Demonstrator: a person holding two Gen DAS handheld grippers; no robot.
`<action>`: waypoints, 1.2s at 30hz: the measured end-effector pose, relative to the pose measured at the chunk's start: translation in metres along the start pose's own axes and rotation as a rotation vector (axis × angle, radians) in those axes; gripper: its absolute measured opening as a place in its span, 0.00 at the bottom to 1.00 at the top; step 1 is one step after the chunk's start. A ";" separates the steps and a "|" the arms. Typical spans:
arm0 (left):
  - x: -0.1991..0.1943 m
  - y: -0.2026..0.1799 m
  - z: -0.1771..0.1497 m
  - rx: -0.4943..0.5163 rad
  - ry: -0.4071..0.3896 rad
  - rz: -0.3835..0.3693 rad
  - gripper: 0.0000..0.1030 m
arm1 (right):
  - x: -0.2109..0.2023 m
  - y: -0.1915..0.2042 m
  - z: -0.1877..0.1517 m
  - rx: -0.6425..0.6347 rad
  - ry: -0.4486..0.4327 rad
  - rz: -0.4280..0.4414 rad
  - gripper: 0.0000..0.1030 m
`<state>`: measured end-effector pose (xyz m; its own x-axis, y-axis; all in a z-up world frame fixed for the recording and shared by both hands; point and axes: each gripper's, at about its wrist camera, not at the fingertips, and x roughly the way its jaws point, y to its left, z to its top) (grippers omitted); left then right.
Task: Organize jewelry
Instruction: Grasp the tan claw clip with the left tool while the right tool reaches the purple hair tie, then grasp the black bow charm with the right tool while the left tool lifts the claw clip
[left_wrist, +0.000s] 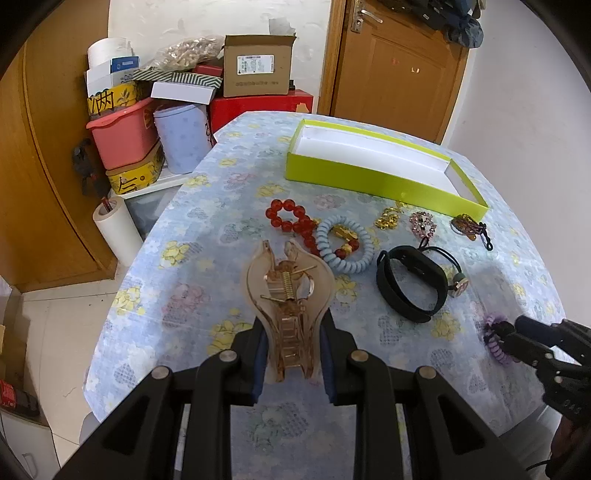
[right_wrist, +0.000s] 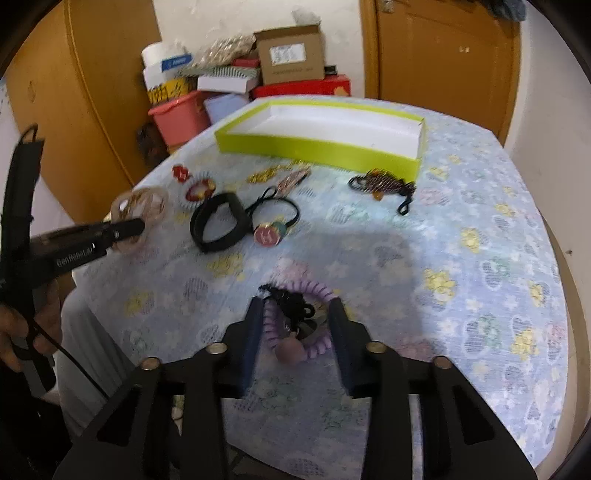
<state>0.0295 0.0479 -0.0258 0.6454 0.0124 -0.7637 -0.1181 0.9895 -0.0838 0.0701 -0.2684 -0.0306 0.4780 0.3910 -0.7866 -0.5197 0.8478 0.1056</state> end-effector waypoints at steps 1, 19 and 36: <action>-0.001 -0.001 0.000 0.003 0.000 -0.001 0.25 | 0.003 0.001 0.000 -0.013 0.009 0.000 0.27; -0.023 -0.006 0.007 0.016 -0.035 -0.077 0.25 | -0.009 -0.004 0.011 -0.006 -0.034 0.052 0.15; -0.011 -0.035 0.076 0.117 -0.089 -0.150 0.25 | -0.020 -0.047 0.089 0.079 -0.162 0.066 0.15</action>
<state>0.0841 0.0245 0.0341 0.7141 -0.1292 -0.6880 0.0698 0.9911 -0.1137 0.1481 -0.2838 0.0340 0.5555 0.4942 -0.6687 -0.4997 0.8412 0.2065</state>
